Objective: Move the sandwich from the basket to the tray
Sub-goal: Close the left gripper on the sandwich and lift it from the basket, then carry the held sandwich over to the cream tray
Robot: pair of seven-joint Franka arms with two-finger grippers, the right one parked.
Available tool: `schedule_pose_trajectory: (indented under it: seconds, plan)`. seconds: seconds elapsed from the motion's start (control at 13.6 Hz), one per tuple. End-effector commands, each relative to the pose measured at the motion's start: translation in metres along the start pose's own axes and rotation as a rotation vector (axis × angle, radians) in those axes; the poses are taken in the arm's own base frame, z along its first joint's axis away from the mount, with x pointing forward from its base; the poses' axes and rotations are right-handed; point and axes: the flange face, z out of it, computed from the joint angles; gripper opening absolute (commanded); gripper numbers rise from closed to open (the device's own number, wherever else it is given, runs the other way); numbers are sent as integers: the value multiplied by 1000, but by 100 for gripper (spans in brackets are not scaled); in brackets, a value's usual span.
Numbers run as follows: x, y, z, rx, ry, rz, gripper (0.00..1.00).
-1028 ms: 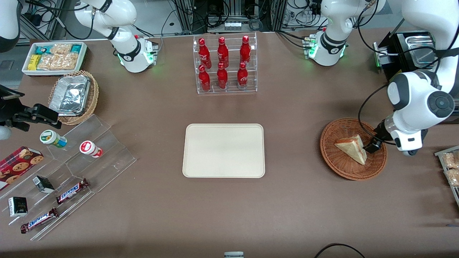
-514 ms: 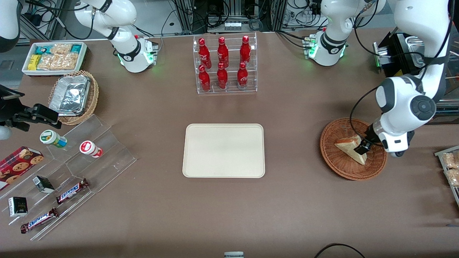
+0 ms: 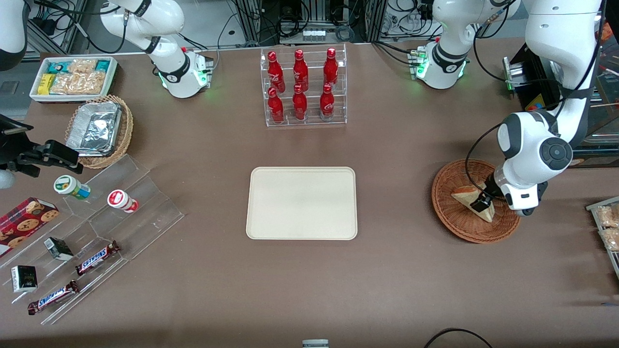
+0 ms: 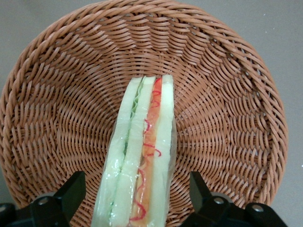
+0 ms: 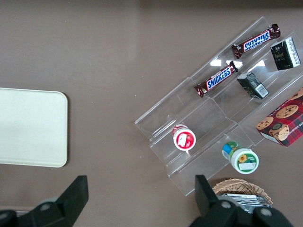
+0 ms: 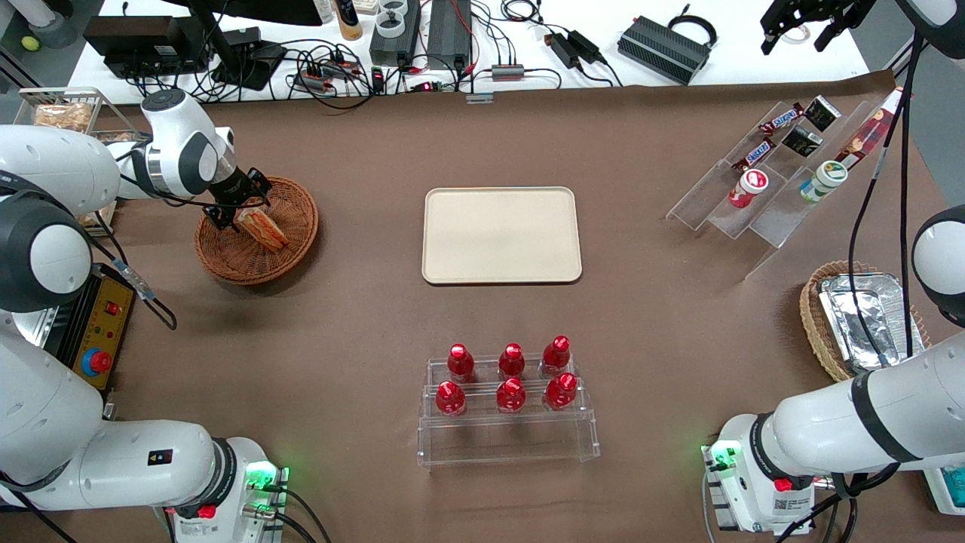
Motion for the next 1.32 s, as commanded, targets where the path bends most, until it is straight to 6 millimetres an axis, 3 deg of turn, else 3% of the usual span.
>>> schedule_pose_trajectory:
  seconds: [0.0,0.07,0.22,0.59,0.73,0.88,1.03,1.1,1.25]
  plan:
    - [-1,5,1,-11,5,-48,48]
    - [1,8,-3,-12,5,-48,29]
    - [0,9,-5,-10,5,-45,7]
    - [-9,21,-12,-14,21,6,5]
    - [-10,27,-42,38,3,74,5]
    - [-34,52,-87,99,-17,206,5]
    - [-69,85,-134,161,-4,302,5]
    - [-94,102,-147,189,7,351,5]
    - [-136,124,-153,187,30,424,5]
